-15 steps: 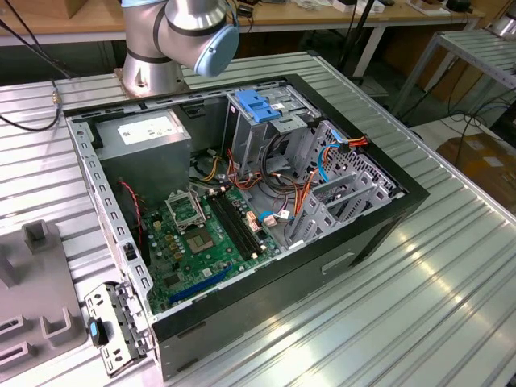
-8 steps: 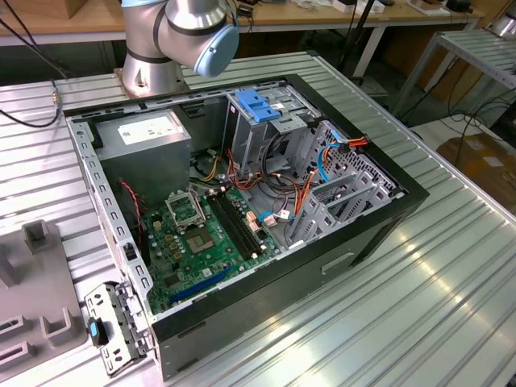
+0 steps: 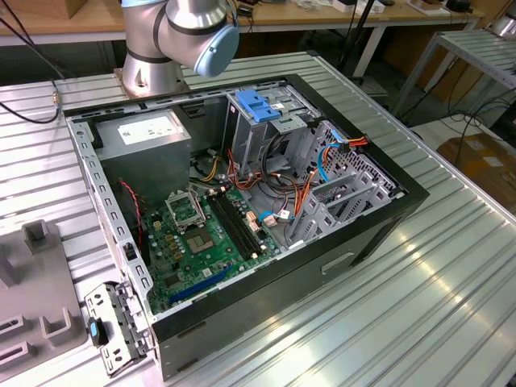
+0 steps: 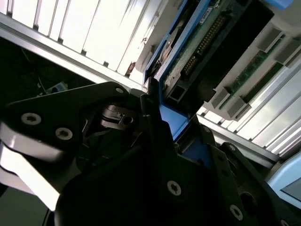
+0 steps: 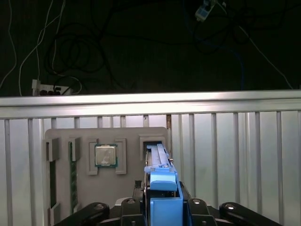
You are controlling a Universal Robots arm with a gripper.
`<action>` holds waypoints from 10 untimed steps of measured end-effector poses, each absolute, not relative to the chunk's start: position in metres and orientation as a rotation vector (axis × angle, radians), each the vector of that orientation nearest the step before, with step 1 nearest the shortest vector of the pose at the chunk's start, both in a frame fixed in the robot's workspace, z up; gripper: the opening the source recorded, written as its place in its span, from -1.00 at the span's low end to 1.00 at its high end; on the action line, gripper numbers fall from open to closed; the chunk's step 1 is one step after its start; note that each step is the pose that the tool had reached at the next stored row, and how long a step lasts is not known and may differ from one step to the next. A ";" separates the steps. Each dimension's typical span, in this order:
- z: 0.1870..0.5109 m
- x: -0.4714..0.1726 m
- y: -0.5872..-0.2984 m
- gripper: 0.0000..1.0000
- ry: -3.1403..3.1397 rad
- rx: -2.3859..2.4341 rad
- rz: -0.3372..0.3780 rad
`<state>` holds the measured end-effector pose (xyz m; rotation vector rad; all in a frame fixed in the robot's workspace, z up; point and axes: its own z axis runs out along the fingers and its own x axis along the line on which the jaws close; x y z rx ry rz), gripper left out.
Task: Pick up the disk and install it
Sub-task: 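Pick up the disk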
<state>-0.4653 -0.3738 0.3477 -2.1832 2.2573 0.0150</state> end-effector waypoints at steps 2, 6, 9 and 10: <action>0.353 -0.465 -0.374 -0.26 2.257 -2.183 0.015; 0.360 -0.465 -0.374 -0.26 2.257 -2.183 0.015; 0.360 -0.465 -0.374 -0.26 2.257 -2.183 0.015; 0.360 -0.465 -0.374 -0.26 2.257 -2.183 0.015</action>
